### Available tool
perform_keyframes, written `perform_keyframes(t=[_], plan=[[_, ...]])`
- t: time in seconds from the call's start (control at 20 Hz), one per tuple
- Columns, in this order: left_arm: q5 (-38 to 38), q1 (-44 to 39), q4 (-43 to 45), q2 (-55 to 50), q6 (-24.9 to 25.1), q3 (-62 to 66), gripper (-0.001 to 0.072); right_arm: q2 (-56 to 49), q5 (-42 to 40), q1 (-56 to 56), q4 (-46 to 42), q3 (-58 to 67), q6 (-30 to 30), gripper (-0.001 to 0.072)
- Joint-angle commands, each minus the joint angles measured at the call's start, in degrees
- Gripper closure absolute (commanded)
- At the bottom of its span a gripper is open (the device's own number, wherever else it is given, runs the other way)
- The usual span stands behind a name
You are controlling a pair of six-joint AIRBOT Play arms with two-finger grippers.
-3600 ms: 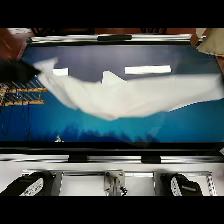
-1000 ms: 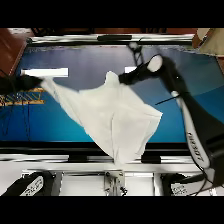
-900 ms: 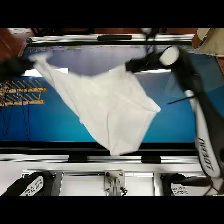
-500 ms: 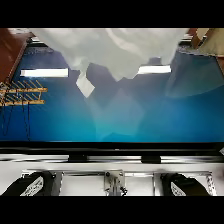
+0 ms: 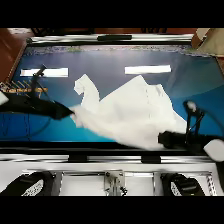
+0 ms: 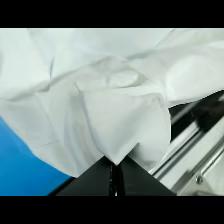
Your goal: Fold the shirts.
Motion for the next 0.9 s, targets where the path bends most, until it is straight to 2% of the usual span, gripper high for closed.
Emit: perform_keyframes(t=[0.0, 0.2, 0.3, 0.4, 0.55, 0.65, 0.85], plan=[[3.91, -9.57, 5.81, 0.15, -0.83, -15.26, 0.0667, 8.13, 0.94, -0.04, 6.56, -15.82, 4.13, 0.0185], [1.84, -15.67, 15.82, 1.4, -3.54, -16.33, 0.0667, 4.13, -1.22, -0.09, 3.43, -1.77, -2.95, 0.0182], [2.1, -16.9, 17.73, 3.04, -4.44, -16.35, 0.0668, -5.33, -1.62, 0.07, 4.31, 6.01, -3.67, 0.0182], [2.08, -17.49, 19.8, 5.35, -5.16, -16.35, 0.0668, -17.44, -5.01, 3.06, 8.07, 12.66, -6.91, 0.0182], [2.08, -17.49, 22.6, 9.62, -6.91, -16.35, 0.0668, -37.18, -13.25, 13.22, 8.35, 22.01, -7.41, 0.0182], [2.08, -17.46, 22.8, 12.41, -7.76, -16.35, 0.0667, -49.33, -15.37, 19.8, 8.72, 28.44, -8.04, 0.0182], [2.08, -17.55, 22.75, 15.93, -9.94, -16.37, 0.0667, -62.88, -16.2, 26.4, 10.05, 36.02, -8.85, 0.0181]])
